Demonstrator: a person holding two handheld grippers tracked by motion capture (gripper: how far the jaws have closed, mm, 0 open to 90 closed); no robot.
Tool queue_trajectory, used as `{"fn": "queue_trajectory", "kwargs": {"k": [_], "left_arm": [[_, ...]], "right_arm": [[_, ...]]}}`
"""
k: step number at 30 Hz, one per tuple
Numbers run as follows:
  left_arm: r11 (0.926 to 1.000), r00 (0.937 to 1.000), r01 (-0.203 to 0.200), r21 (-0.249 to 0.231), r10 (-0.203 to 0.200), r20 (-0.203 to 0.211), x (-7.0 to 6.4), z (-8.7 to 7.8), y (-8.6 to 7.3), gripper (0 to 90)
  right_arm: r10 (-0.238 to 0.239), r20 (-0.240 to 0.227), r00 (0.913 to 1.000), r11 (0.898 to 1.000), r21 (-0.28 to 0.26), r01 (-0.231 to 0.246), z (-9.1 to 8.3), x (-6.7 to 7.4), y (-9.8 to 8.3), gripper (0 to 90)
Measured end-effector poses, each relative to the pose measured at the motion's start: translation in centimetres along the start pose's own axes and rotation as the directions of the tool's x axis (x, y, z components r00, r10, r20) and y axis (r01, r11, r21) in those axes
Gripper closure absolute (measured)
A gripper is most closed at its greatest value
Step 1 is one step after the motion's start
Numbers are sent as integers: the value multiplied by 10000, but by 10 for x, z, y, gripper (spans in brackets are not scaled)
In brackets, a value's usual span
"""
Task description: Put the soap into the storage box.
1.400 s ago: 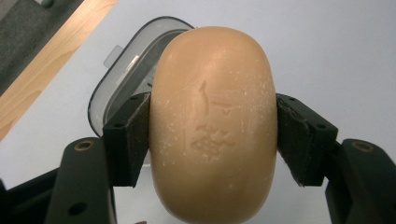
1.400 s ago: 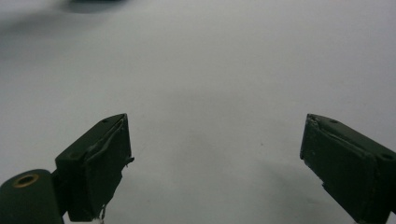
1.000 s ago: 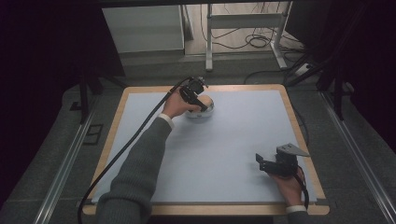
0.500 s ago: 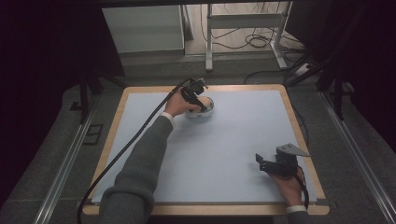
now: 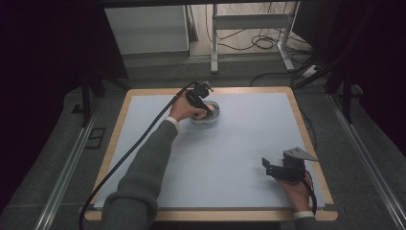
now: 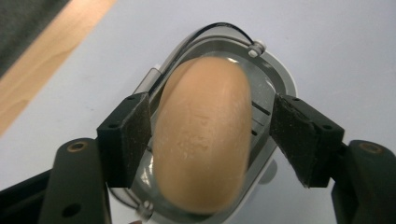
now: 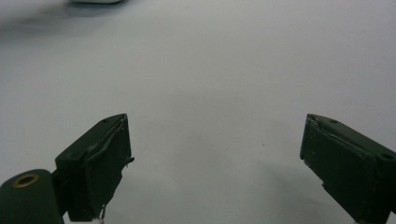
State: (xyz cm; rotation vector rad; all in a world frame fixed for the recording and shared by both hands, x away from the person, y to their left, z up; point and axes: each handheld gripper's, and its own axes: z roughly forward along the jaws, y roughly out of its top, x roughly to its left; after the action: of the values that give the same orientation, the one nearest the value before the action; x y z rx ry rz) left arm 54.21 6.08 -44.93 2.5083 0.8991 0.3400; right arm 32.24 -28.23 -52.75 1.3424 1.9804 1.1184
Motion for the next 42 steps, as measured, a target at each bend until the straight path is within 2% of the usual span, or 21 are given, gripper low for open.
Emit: {"fn": "queue_trajectory", "kwargs": {"k": [2, 6, 10, 15, 17, 23, 27, 30, 35, 39, 42], "left_arm": [[10000, 10000, 61, -11, -61, 77, -1, -6, -1, 282], [9999, 10000, -2, -166, 1, -78, -6, -17, -9, 264], [9984, 9995, 262, -507, -271, -165, -12, -31, -24, 248], [9972, 9996, 213, -711, -224, -154, -17, -47, -47, 233], [9953, 9993, 339, -902, -350, -106, -20, -52, -57, 227], [9890, 9983, 556, -1371, -572, -79, -30, -65, -88, 216], [9810, 9962, 853, -1741, -867, -2, -35, -75, -111, 206], [9756, 9952, 927, -1992, -968, -107, -39, -80, -128, 208], [9719, 9930, 1172, -2043, -1178, 92, -52, -82, -160, 207], [9612, 9871, 1600, -2245, -1576, 286, -59, -83, -186, 205], [9603, 9847, 1738, -2181, -1719, 275, -64, -82, -203, 204]], "right_arm": [[-3, 8, 10000, 10000, -2, 3, 0, 0, 0, 87], [-12, 30, 10000, 10000, -5, 12, 0, 0, 0, 87], [-2, 46, 10000, 10000, -30, 2, 0, 0, 0, 87], [-31, 106, 9999, 10000, 33, 31, 0, 1, 0, 87], [7, 109, 9999, 10000, 40, -7, 1, 0, 0, 87], [8, 86, 10000, 10000, -75, -7, -1, 0, 0, 87], [22, 70, 10000, 10000, -51, -22, 0, 0, 0, 87], [53, 58, 10000, 10000, -32, -52, 0, -1, 0, 87], [89, 86, 9999, 9999, -100, -88, -1, -1, 0, 87], [85, 110, 9999, 9999, -93, -84, 0, -1, 0, 87], [81, 117, 9999, 9999, -74, -80, 0, -1, 0, 87]]}}
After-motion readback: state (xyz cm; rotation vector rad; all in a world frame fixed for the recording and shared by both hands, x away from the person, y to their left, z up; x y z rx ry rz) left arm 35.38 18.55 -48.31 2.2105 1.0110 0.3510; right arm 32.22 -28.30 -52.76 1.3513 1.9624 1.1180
